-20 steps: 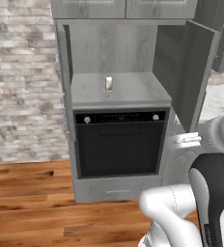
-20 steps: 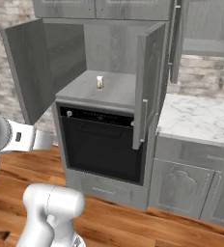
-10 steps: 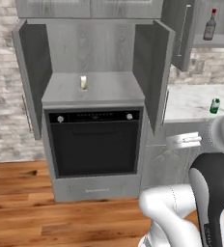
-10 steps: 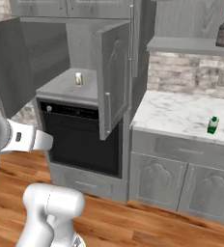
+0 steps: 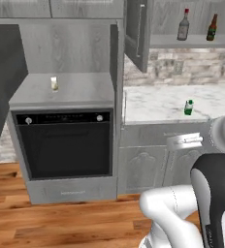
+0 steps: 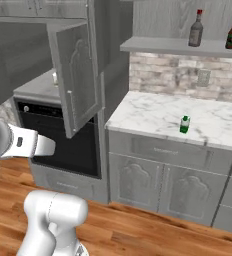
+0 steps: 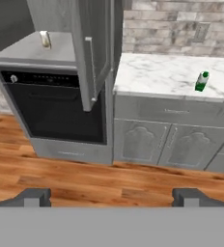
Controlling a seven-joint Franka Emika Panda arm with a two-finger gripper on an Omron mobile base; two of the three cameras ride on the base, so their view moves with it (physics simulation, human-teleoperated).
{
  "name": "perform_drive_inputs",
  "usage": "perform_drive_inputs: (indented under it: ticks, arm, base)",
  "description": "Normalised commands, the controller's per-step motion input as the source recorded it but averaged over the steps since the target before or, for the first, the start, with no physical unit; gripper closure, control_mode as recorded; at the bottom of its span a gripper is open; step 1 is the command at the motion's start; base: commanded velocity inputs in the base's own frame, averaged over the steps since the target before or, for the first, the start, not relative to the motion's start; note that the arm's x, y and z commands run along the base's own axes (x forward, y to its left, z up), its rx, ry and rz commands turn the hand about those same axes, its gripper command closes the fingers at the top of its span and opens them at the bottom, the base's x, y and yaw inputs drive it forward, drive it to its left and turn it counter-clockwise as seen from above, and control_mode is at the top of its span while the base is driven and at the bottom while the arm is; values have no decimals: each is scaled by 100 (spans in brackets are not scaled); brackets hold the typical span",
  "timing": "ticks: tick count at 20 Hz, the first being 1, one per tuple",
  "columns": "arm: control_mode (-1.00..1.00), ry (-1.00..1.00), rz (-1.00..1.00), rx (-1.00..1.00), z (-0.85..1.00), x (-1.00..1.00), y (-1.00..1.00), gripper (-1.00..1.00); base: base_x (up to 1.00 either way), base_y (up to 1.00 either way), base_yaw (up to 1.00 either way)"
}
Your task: Sort all alcoholic drinks to one cabinet, and non-alcoholic drinks to the other.
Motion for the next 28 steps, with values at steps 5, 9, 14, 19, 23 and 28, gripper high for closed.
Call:
perform_drive_inputs:
  ticks: [5, 9, 14, 19, 23, 28]
  arm:
    - [100, 0, 0, 0, 0, 0, 0, -100]
    - [100, 0, 0, 0, 0, 0, 0, -100]
    - [100, 0, 0, 0, 0, 0, 0, -100]
    - [100, 0, 0, 0, 0, 0, 0, -100]
    - [100, 0, 0, 0, 0, 0, 0, -100]
    - [100, 0, 0, 0, 0, 0, 0, -100]
  base:
    - [3, -69, 1]
    - [11, -66, 0]
    - [26, -56, 0]
    - [42, -41, 0]
    - [39, -39, 0]
    - [43, -36, -2]
